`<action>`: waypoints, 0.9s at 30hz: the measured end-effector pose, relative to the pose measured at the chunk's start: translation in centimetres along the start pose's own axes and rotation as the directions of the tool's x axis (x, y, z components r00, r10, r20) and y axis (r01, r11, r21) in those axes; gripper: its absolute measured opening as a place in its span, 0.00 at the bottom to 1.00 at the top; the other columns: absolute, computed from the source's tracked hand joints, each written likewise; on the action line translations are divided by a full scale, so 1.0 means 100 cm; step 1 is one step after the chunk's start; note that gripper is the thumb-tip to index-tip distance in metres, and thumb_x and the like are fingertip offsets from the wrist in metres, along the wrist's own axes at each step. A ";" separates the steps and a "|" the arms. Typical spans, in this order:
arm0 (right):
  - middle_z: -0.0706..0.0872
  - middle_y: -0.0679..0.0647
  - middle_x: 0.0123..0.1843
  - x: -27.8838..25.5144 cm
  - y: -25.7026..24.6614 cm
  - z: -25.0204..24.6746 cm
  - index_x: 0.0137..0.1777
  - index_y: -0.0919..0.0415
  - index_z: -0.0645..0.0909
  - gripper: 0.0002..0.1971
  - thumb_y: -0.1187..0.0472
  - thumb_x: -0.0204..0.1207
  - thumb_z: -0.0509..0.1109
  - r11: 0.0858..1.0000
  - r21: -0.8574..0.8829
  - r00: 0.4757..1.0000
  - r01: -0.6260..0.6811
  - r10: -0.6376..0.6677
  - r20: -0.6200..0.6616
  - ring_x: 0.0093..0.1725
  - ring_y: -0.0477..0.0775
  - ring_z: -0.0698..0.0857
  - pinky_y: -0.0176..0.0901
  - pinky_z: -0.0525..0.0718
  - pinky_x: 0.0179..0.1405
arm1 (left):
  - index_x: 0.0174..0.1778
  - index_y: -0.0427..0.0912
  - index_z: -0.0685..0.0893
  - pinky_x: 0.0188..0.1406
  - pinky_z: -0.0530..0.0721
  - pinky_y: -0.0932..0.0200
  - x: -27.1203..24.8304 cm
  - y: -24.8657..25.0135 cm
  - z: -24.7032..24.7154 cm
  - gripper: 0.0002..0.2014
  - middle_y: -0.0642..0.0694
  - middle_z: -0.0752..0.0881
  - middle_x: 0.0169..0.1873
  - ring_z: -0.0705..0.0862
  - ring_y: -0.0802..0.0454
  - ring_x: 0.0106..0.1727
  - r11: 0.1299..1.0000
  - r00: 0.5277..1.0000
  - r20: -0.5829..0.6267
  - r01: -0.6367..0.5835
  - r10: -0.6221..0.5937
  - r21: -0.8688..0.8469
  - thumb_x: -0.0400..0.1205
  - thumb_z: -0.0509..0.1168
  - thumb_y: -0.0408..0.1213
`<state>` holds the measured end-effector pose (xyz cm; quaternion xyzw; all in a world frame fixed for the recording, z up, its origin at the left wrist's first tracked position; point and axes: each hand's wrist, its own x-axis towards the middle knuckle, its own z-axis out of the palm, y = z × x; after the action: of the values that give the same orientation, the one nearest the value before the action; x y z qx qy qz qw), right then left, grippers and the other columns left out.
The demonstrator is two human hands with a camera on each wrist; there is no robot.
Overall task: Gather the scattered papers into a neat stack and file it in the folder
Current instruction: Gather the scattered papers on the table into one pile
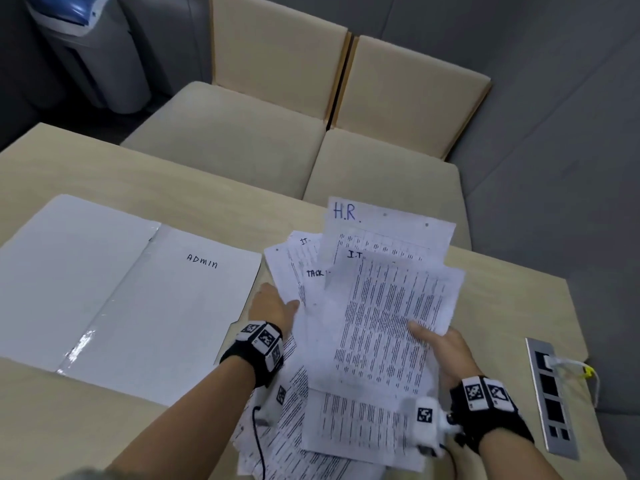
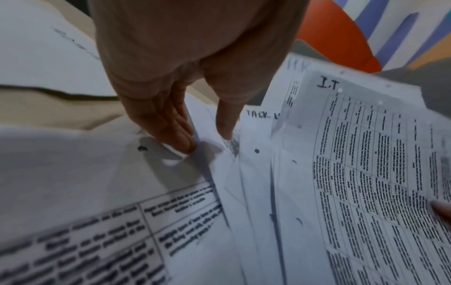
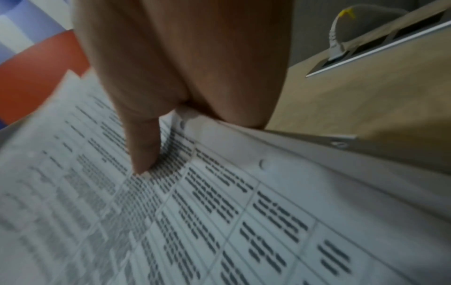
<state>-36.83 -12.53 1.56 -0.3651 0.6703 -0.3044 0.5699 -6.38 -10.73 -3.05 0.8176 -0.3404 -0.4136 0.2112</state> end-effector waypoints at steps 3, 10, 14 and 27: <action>0.86 0.55 0.70 0.015 -0.011 0.010 0.73 0.61 0.79 0.37 0.53 0.64 0.86 0.991 -0.092 0.994 -0.099 0.103 0.034 0.69 0.60 0.82 0.61 0.72 0.76 | 0.62 0.37 0.83 0.54 0.84 0.55 0.010 0.011 0.005 0.16 0.38 0.88 0.51 0.87 0.40 0.52 0.990 0.996 -0.003 -0.092 0.092 -0.105 0.79 0.70 0.32; 0.82 0.54 0.74 0.044 -0.030 0.038 0.78 0.60 0.73 0.36 0.60 0.70 0.83 0.984 -0.113 0.986 -0.137 0.146 0.080 0.75 0.59 0.77 0.64 0.66 0.80 | 0.74 0.39 0.75 0.70 0.80 0.40 0.007 0.033 0.002 0.25 0.42 0.85 0.66 0.84 0.40 0.66 0.939 0.945 0.236 -0.148 0.227 -0.312 0.82 0.68 0.42; 0.80 0.49 0.73 0.049 -0.032 0.040 0.77 0.60 0.72 0.44 0.50 0.63 0.88 0.964 -0.220 0.983 -0.147 0.168 0.080 0.72 0.54 0.77 0.62 0.72 0.78 | 0.68 0.35 0.79 0.65 0.84 0.42 0.004 0.038 -0.002 0.20 0.44 0.87 0.60 0.88 0.43 0.59 0.926 0.910 0.372 -0.032 0.183 -0.376 0.81 0.70 0.31; 0.94 0.55 0.60 -0.005 -0.050 -0.009 0.67 0.57 0.84 0.18 0.72 0.81 0.69 0.966 0.221 0.988 0.137 -0.150 0.044 0.58 0.57 0.93 0.51 0.93 0.48 | 0.63 0.45 0.74 0.58 0.82 0.47 -0.018 -0.016 -0.018 0.37 0.47 0.78 0.58 0.79 0.46 0.58 0.788 0.935 0.217 -0.354 0.281 0.504 0.63 0.81 0.57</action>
<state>-37.01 -14.89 6.05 -0.3572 0.5873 -0.4052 0.6027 -5.02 -8.18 -2.09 0.7458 -0.5876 -0.3133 0.0186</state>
